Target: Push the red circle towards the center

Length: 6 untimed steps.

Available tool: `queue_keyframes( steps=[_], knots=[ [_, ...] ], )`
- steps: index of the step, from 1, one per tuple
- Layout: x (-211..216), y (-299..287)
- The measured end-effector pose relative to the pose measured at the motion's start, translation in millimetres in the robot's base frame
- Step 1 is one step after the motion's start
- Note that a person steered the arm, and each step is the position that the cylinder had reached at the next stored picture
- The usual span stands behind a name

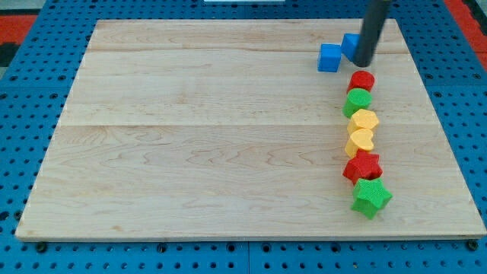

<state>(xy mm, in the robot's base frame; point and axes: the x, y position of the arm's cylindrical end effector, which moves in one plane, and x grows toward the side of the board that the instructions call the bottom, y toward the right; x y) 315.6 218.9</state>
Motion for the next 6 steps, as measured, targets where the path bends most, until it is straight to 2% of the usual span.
queue_keyframes(
  steps=[1, 2, 4, 5, 6],
  knots=[
    [7.0, 61.6],
    [47.3, 59.4],
    [35.4, -83.8],
    [35.8, -119.6],
    [35.6, -78.3]
  ],
)
